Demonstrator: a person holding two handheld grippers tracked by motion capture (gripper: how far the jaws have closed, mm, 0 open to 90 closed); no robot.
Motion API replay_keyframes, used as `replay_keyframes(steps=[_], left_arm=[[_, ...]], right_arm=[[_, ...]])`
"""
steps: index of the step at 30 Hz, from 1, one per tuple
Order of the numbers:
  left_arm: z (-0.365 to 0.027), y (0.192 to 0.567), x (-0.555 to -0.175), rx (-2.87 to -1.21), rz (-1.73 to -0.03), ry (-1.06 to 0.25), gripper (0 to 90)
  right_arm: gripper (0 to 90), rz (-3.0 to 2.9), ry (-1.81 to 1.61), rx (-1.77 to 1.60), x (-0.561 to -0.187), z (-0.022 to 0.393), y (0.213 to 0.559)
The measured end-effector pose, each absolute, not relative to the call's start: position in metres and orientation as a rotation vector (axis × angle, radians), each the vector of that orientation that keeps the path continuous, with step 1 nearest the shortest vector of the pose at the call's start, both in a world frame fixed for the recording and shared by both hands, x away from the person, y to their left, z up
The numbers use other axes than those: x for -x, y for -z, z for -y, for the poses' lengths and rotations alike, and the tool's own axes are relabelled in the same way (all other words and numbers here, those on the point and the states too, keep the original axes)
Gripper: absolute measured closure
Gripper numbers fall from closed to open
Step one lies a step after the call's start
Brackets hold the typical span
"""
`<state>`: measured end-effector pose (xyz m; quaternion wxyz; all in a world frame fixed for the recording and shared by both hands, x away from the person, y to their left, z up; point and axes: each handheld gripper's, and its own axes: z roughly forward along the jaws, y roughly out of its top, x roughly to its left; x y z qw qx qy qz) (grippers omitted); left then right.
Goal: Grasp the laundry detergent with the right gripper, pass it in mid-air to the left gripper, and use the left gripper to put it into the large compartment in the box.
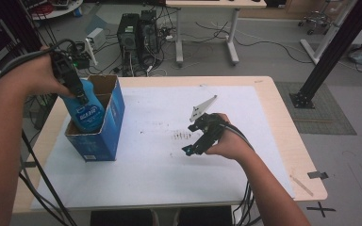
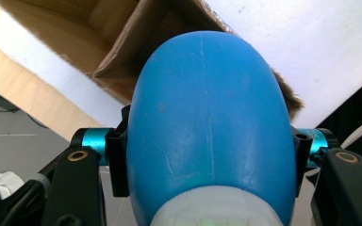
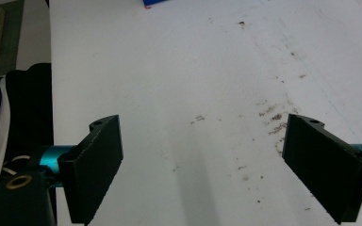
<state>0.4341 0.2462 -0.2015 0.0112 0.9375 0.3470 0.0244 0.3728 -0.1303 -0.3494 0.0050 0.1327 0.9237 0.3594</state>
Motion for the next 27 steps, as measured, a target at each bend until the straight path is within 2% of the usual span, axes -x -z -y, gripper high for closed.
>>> replay_keyframes(steps=[9, 16, 27], left_arm=[[-0.243, 0.244, -0.44, -2.953, -1.065, -0.024, 38.4], [-0.24, 0.28, -0.443, -2.999, -0.982, -0.024, 38.3], [-0.236, 0.298, -0.441, -3.03, -0.923, -0.057, 38.2]], right_arm=[[12.2, -2.896, -1.132, -0.415, -0.372, 0.13, 0.352], [12.2, -2.9, -1.135, -0.419, -0.372, 0.13, 0.354], [12.2, -2.9, -1.151, -0.42, -0.372, 0.131, 0.357]])
